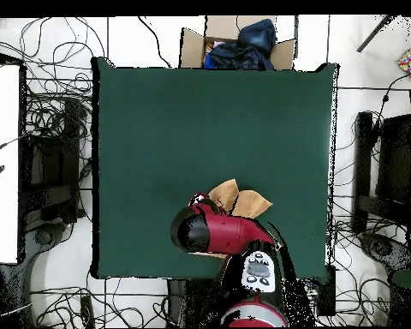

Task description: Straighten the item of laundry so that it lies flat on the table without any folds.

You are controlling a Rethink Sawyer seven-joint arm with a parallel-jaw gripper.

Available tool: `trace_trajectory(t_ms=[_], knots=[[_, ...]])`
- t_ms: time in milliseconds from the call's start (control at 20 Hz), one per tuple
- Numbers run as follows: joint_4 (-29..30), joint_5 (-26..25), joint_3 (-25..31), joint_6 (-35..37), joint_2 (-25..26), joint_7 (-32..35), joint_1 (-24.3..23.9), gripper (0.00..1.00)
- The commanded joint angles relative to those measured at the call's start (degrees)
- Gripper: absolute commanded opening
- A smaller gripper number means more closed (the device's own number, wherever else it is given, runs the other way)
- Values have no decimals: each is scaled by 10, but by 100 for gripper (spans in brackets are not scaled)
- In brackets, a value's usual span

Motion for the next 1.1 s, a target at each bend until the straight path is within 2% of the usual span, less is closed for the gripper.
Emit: trace_trajectory(t_ms=[50, 350, 550, 650, 900, 1100], knots=[[-60, -12, 58, 39, 37, 8, 18, 100], [-108, 22, 19, 43, 78, 47, 64, 100], [-119, 49, 50, 3, 100, 74, 55, 100], [-133, 56, 47, -4, 115, 78, 62, 100], [-194, 80, 8, 18, 168, 80, 102, 100], [-238, 121, -32, 30, 209, 105, 142, 100]])
